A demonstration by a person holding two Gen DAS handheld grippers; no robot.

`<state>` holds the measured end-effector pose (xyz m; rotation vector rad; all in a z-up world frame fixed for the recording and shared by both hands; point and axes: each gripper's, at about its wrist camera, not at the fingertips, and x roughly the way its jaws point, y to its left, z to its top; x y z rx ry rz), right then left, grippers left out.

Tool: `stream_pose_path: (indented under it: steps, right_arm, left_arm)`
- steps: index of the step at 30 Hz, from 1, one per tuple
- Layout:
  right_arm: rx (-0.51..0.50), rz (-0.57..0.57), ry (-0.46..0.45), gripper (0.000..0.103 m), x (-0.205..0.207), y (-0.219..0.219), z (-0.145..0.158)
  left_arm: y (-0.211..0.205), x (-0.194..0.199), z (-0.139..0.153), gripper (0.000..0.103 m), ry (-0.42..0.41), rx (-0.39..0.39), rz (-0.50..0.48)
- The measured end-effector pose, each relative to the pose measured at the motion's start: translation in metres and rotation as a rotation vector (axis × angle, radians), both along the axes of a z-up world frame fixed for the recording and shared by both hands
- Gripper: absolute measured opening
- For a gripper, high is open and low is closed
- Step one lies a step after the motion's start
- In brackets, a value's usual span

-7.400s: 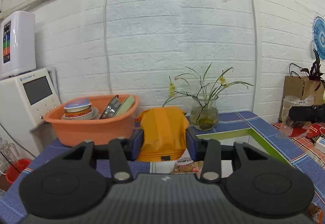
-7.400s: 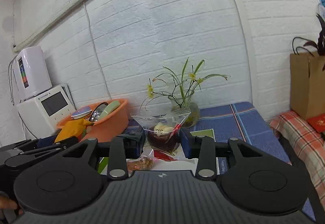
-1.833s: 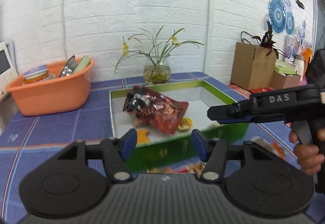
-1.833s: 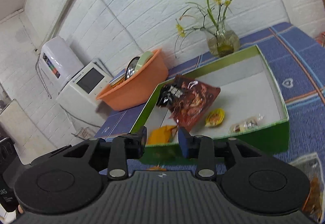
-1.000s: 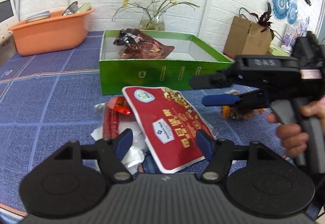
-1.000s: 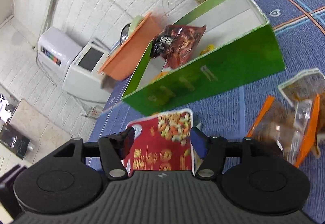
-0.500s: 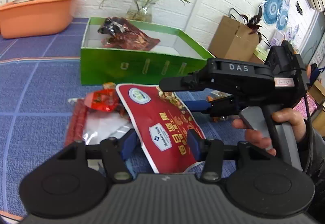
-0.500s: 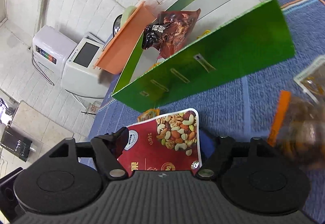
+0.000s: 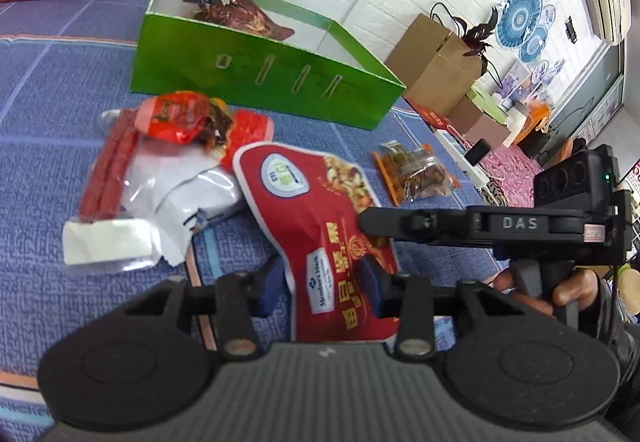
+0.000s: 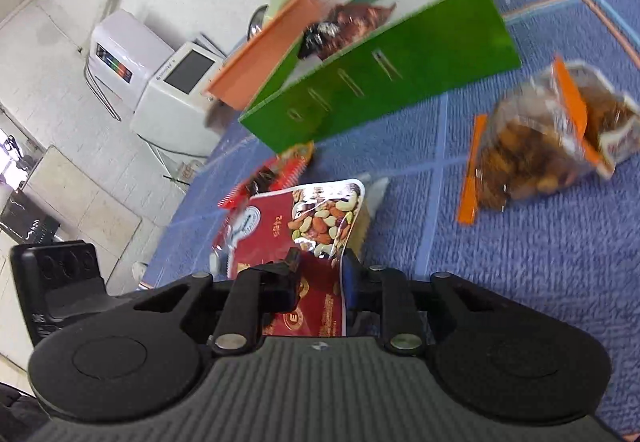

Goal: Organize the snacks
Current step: 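Grasp the red mixed-nut bag with the right tool, then lift the red nut bag and carry it over the green box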

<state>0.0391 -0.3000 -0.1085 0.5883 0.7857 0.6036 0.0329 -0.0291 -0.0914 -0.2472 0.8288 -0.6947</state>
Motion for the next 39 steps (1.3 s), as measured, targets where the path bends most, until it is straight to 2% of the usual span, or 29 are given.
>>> stream_pose_path:
  steps: [4, 6, 8, 14, 20, 29, 39]
  right_arm:
    - [-0.05, 0.034, -0.056, 0.024, -0.002, 0.01, 0.003]
    - [-0.075, 0.025, -0.085, 0.01, -0.006, 0.014, 0.008]
    - [-0.097, 0.011, -0.116, 0.005, -0.011, 0.015, 0.015]
    - [-0.157, -0.005, -0.232, 0.005, -0.02, 0.024, 0.041]
    - [-0.158, -0.029, -0.331, 0.005, -0.012, 0.033, 0.057]
    - [-0.147, -0.075, -0.396, 0.005, 0.018, 0.055, 0.064]
    - [-0.146, -0.082, -0.428, 0.005, 0.02, 0.058, 0.074]
  left_arm:
    - [-0.001, -0.007, 0.002, 0.031, -0.012, 0.02, 0.002]
    - [-0.002, -0.011, 0.005, 0.029, -0.029, 0.028, -0.001]
    - [-0.004, -0.014, 0.01, 0.028, -0.057, 0.044, -0.003]
    - [-0.007, -0.021, 0.029, 0.025, -0.143, 0.071, -0.011]
    - [0.001, -0.019, 0.045, 0.025, -0.22, 0.058, 0.045]
    - [0.008, 0.004, 0.058, 0.025, -0.273, 0.086, 0.171]
    - [0.014, 0.01, 0.066, 0.025, -0.298, 0.082, 0.165]
